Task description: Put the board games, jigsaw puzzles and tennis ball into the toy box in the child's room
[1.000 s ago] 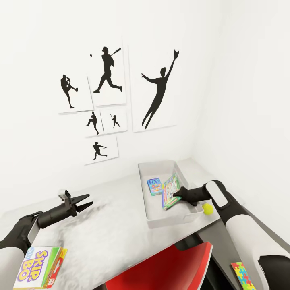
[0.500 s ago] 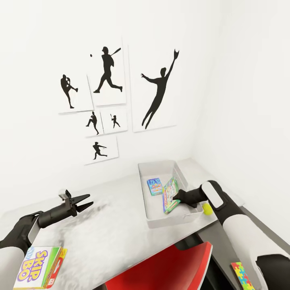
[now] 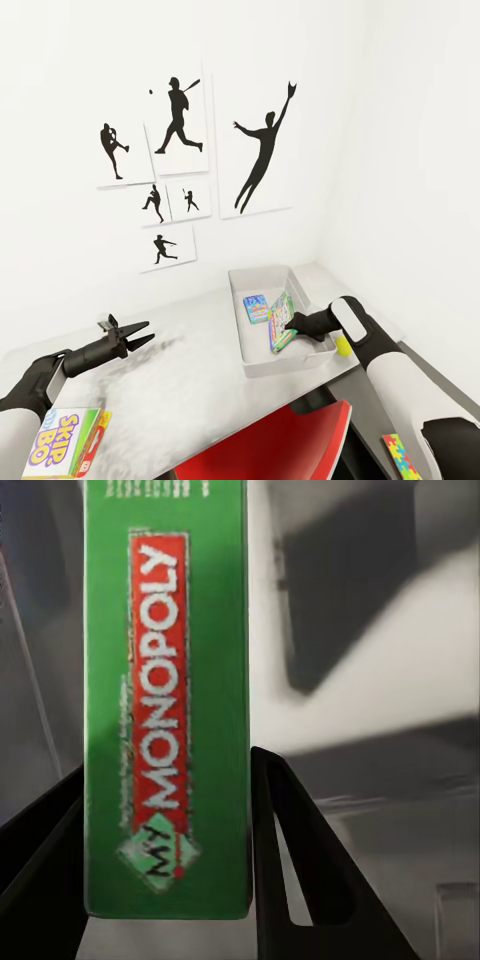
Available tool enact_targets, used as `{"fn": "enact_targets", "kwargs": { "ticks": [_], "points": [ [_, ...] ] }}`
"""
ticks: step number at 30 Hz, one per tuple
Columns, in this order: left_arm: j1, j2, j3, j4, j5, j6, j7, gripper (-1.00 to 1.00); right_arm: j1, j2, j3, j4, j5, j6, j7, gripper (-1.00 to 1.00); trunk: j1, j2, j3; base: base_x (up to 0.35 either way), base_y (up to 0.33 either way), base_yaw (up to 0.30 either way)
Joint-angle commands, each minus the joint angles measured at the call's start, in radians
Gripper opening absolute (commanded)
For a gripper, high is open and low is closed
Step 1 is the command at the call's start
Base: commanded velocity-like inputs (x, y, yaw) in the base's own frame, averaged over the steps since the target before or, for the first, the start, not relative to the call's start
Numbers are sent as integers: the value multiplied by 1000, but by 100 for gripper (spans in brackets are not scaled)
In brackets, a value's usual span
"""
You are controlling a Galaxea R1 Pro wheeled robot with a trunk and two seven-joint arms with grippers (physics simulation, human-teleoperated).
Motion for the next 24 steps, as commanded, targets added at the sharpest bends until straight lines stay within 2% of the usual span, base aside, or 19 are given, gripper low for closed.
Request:
{"fn": "enact_targets", "kwargs": {
  "ticks": [1,5,9,13,24],
  "points": [
    [-1,0,1,0,-1,10,-4,100,-1,-1,5,-1,-10,1,-9,-100,1,-2,-2,0,0,0],
    [-1,0,1,0,-1,10,-4,100,-1,1,25,-2,21,1,-8,-100,1,-2,-2,0,0,0],
    [-1,0,1,0,-1,9,-4,100,-1,22,35,-2,42,1,-7,-100,1,-2,-2,0,0,0],
    [-1,0,1,0,-1,9,-3,100,-2,32,37,-2,46,1,-6,-100,1,-2,-2,0,0,0],
    [-1,0,1,0,-1,6,-3,100,-1,34,41,-2,49,1,-6,-100,1,-2,-2,0,0,0]
  ]
}}
